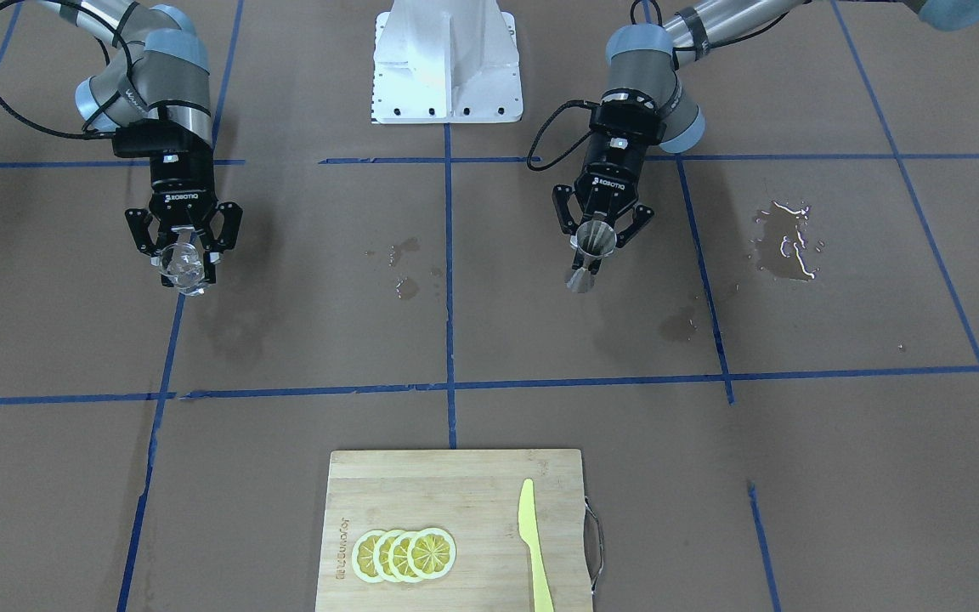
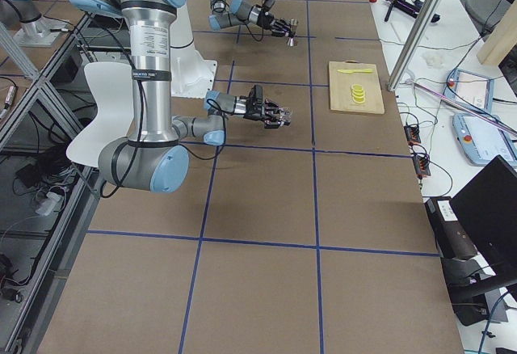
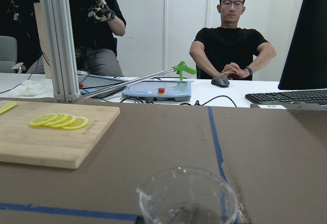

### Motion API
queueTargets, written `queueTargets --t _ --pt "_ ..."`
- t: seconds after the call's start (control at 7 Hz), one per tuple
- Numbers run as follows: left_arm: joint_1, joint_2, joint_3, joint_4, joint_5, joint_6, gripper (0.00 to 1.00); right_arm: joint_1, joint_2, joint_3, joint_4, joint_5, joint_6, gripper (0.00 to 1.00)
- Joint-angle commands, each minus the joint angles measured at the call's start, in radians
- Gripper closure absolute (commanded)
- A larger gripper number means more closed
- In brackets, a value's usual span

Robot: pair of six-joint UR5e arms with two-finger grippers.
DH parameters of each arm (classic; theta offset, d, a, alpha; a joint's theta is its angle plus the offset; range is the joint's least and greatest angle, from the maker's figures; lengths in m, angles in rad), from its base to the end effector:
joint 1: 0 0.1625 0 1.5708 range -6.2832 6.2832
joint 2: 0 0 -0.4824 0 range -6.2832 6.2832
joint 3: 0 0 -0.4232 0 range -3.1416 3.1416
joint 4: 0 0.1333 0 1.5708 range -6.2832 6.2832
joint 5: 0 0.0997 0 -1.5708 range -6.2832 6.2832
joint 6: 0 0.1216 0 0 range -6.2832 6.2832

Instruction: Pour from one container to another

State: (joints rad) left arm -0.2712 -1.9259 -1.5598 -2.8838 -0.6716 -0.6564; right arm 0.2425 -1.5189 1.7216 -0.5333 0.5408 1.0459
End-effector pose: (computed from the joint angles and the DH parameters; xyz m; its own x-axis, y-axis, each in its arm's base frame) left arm 0.5486 -0.3897 0.3662 0.6766 0.3235 -0.6615 0.6261 0.2201 0.7481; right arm -0.4586 -0.3581 0.4851 0.7291 -0.0854 0.6791 -0.6302 0.3030 0.7148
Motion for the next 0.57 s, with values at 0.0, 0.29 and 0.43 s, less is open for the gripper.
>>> queueTargets --t 0.0,0.29,0.43 --pt "-0.028 -0.037 0.035 0.008 -0.064 0.011 1.00 0.015 0.109 0.036 -0.008 0.022 -0.108 1.00" --pt "-0.045 -0.056 0.037 0.009 -0.086 0.066 1.00 0.014 0.135 0.039 -0.010 0.031 -0.124 1.00" --pt "-0.046 -0.067 0.037 0.009 -0.094 0.064 1.00 0.014 0.140 0.053 -0.013 0.033 -0.133 1.00"
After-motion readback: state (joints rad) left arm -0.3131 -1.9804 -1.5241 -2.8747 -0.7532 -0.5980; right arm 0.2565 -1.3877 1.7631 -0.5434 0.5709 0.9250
